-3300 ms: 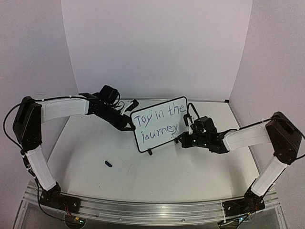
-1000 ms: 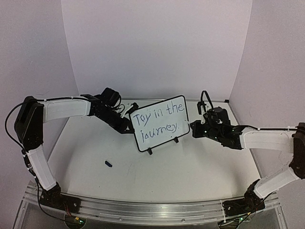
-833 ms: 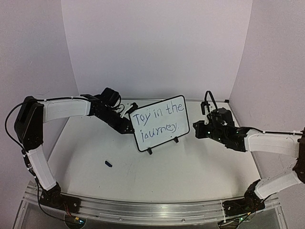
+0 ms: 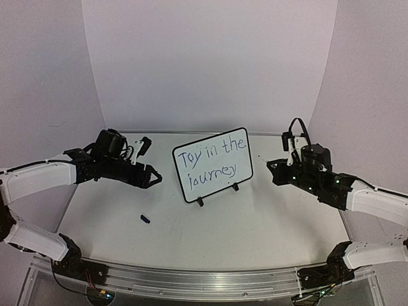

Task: Write a sentence on the whiteboard
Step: Pick up the pen cap from the center of the board.

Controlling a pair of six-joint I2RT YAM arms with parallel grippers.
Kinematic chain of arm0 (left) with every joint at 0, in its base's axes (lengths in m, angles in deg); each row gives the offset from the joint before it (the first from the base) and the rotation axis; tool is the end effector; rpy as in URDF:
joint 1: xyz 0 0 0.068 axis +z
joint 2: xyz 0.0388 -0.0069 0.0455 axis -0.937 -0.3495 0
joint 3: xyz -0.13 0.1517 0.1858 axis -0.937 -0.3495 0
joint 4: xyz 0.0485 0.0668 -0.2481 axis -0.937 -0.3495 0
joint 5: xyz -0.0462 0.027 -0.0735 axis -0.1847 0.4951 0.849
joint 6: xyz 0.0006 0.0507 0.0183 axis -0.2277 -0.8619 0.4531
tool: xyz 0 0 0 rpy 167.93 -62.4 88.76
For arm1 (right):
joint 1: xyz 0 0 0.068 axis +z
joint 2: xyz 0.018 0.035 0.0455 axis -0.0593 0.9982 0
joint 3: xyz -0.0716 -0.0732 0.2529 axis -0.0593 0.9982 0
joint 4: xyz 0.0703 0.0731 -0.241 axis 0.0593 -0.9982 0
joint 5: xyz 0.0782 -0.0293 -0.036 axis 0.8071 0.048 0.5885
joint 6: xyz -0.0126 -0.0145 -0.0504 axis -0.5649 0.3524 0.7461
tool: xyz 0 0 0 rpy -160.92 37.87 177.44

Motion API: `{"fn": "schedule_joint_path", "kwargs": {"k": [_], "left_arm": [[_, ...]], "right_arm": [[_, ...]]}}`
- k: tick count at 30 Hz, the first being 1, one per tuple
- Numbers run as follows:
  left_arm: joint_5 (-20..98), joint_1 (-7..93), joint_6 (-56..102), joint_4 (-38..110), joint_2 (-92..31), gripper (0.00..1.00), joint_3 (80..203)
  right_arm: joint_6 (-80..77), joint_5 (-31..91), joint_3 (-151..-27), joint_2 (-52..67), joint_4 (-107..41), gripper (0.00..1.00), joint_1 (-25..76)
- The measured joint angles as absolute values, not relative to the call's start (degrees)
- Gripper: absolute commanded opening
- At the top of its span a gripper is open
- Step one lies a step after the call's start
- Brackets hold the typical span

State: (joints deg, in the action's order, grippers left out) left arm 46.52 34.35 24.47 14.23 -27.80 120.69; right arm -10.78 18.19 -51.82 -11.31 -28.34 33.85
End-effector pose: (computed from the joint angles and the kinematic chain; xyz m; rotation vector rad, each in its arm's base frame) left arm 0.2173 -0.1648 0.2612 0.6004 2.2909 -0.7341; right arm 0.1993 0.1480 0.2682 -0.3071 1.9184 0.5498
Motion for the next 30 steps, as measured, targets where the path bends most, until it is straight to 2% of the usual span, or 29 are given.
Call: {"fn": "schedule_joint_path", "kwargs": {"k": [7, 30], "left_arm": [[46.3, 34.3, 33.5, 20.7, -28.9, 0.7, 111.0], [49.8, 35.6, 37.6, 25.2, -42.8, 0.71, 110.1]], "right_arm": [[-14.3, 25.0, -51.5, -11.9, -29.5, 0.0, 33.9], [-20.1, 28.1, -49.2, -15.5, -32.7, 0.0, 33.9]]}}
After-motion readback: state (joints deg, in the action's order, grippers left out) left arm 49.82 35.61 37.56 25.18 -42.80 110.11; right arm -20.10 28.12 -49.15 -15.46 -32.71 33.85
